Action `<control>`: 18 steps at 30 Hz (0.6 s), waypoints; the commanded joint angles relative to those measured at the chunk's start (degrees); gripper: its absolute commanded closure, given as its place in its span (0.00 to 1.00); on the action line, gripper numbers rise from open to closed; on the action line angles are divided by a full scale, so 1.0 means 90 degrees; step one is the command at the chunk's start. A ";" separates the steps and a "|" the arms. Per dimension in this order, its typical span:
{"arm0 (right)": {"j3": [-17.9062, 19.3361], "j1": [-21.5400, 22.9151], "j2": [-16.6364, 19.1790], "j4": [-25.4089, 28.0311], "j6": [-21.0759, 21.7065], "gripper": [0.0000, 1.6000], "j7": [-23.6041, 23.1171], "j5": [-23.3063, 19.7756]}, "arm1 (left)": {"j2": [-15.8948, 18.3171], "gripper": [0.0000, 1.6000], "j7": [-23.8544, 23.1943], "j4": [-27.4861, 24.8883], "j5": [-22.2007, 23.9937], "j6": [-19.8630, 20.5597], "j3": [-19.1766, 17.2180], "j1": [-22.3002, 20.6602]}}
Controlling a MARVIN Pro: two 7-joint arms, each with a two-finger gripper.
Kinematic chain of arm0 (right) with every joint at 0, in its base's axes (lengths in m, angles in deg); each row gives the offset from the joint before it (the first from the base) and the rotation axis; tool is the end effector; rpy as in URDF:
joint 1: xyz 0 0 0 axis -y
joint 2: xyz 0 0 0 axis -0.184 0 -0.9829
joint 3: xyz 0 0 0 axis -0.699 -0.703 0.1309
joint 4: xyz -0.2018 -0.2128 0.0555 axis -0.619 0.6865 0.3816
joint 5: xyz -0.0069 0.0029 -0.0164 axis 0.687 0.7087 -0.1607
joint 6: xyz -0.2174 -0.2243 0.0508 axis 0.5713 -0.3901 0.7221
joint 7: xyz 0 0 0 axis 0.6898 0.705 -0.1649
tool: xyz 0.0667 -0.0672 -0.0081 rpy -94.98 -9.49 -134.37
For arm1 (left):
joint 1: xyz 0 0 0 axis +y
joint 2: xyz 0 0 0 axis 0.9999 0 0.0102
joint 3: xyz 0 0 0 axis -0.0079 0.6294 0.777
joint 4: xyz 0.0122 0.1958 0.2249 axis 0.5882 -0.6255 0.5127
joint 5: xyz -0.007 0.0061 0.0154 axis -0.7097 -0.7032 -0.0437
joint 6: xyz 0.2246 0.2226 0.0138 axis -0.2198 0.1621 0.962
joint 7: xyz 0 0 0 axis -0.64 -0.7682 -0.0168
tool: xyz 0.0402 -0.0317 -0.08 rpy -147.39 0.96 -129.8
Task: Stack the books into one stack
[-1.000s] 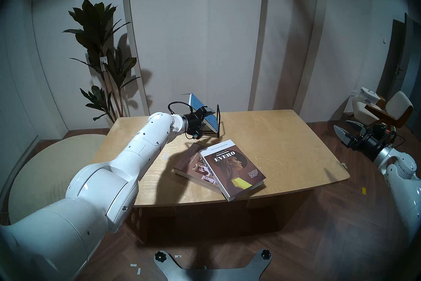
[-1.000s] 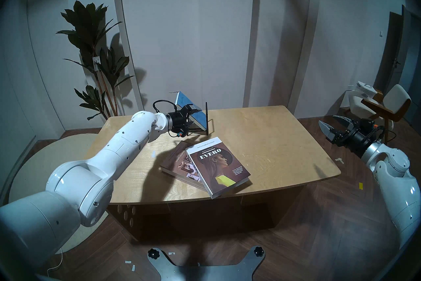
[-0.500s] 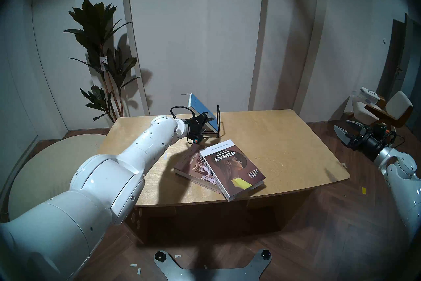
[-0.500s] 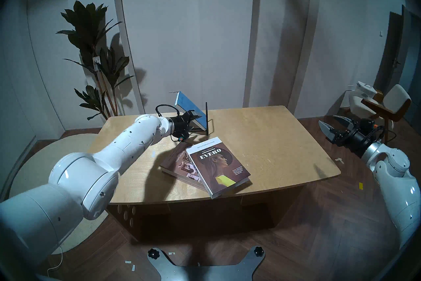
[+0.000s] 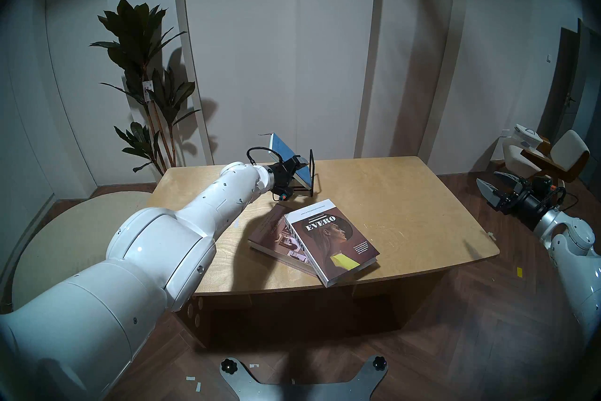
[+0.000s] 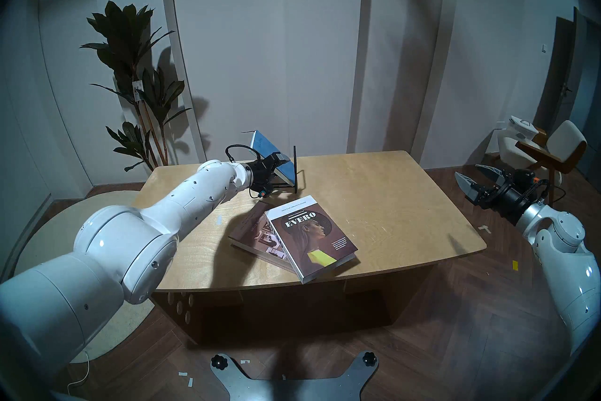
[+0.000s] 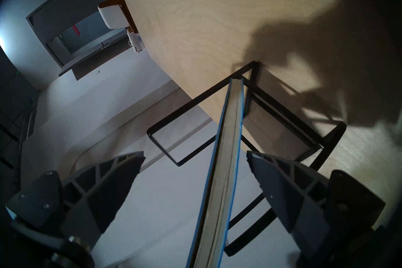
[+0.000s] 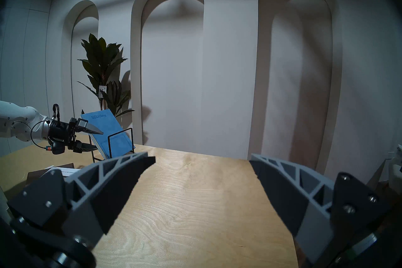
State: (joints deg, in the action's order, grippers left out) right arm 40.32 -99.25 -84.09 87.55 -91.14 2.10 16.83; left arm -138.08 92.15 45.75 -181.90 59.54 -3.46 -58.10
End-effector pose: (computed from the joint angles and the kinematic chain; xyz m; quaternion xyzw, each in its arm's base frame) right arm 0.3437 -0.3055 -0.1854 -0.6911 -0.1318 -0.7016 0.1131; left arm 0.6286 -0.0733 -0.2842 -0.1298 0.8059 -0.4280 0.3879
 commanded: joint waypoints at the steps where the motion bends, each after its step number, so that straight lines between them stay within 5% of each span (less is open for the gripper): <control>1: 0.0065 0.0038 0.0022 0.0054 -0.0044 0.00 -0.0012 -0.0007 | -0.0141 0.00 0.0245 0.0161 0.0057 0.0221 -0.0097 -0.0396; 18: 0.0063 0.0041 0.0022 0.0052 -0.0043 0.00 -0.0012 -0.0006 | -0.0387 0.00 -0.0030 0.0629 0.0293 0.0609 -0.0454 -0.0619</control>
State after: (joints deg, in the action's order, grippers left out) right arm 40.30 -99.23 -84.09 87.53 -91.14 2.09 16.84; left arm -140.23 92.28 51.59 -179.76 63.33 -6.85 -60.54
